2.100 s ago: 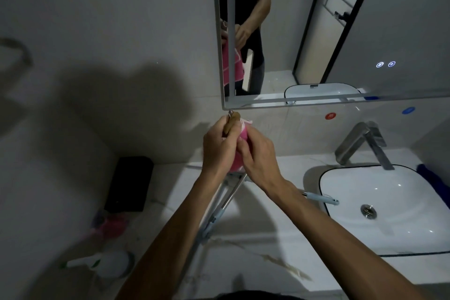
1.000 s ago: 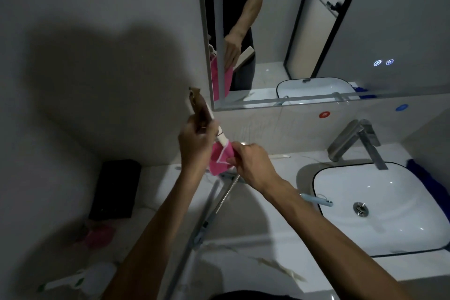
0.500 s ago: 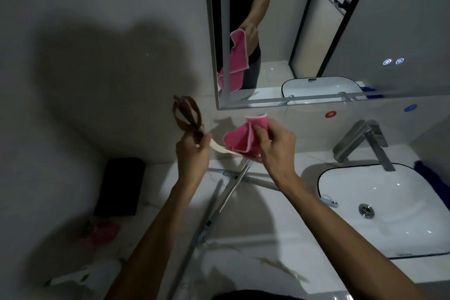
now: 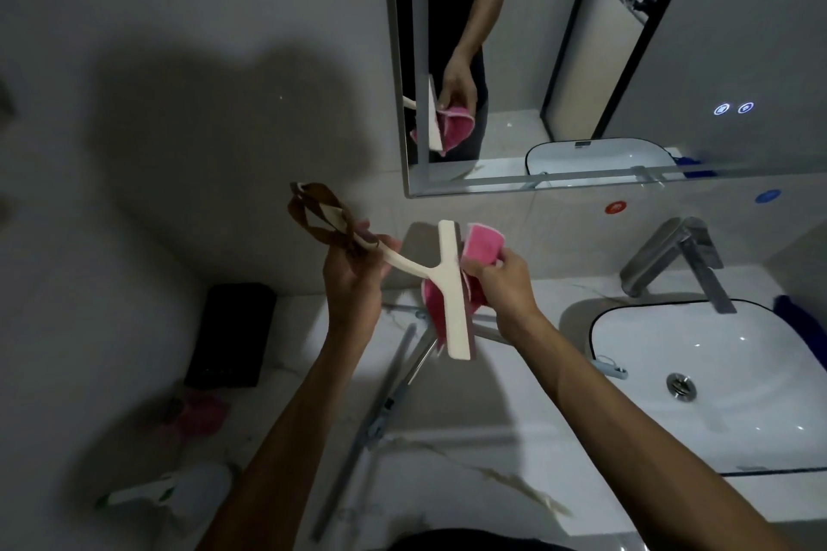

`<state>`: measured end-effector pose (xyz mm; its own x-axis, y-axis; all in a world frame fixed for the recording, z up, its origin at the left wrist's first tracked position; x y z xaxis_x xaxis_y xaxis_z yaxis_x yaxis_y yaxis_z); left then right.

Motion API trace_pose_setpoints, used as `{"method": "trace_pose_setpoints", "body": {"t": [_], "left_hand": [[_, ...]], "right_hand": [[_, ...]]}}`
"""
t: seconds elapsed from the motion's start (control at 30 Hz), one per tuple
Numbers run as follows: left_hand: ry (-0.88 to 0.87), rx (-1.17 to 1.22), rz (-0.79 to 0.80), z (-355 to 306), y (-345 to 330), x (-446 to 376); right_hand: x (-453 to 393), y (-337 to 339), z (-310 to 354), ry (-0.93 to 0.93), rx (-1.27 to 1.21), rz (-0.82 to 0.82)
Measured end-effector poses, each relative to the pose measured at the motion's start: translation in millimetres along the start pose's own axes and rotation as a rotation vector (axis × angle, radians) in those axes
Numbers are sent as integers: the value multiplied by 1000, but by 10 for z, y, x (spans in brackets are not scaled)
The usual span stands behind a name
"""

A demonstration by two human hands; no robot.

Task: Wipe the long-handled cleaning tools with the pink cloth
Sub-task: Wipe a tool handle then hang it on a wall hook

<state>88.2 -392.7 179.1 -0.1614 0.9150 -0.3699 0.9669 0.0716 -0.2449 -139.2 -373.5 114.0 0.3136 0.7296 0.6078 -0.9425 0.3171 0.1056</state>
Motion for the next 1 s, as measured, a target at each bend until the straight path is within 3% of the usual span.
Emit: {"method": "trace_pose_setpoints", "body": {"t": [0.13, 0.3, 0.4, 0.47, 0.5, 0.6, 0.77, 0.87, 1.0], "left_hand": [[76, -49, -36, 127, 26, 48], [314, -463, -51, 327, 222, 177], [408, -647, 244, 521, 142, 265], [308, -798, 462, 510, -52, 349], [226, -838, 477, 419, -153, 368], [66, -749, 314, 169, -322, 296], [87, -526, 243, 100, -477, 58], [57, -569, 227, 82, -489, 22], [46, -549, 242, 98, -638, 42]], "right_hand": [[2, -117, -237, -209, -70, 81], [81, 2, -19, 28, -64, -71], [232, 49, 266, 282, 101, -145], [337, -5, 346, 365, 131, -105], [372, -22, 359, 400, 165, -99], [440, -105, 313, 474, 299, -58], [548, -157, 271, 633, 397, -13], [603, -45, 250, 602, 223, -11], [753, 228, 391, 704, 40, -158]]}}
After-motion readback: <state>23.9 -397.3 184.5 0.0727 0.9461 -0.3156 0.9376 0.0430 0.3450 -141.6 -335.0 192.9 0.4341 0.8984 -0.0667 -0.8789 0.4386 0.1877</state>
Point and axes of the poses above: each hand's wrist, its own x-axis away from the middle knuckle, its own y-axis out of the back of the hand, z = x × y, the point moved 10 cm from there along -x, towards the middle knuckle, and after that the axes turned 15 degrees about -y, right-handed, at the moved point
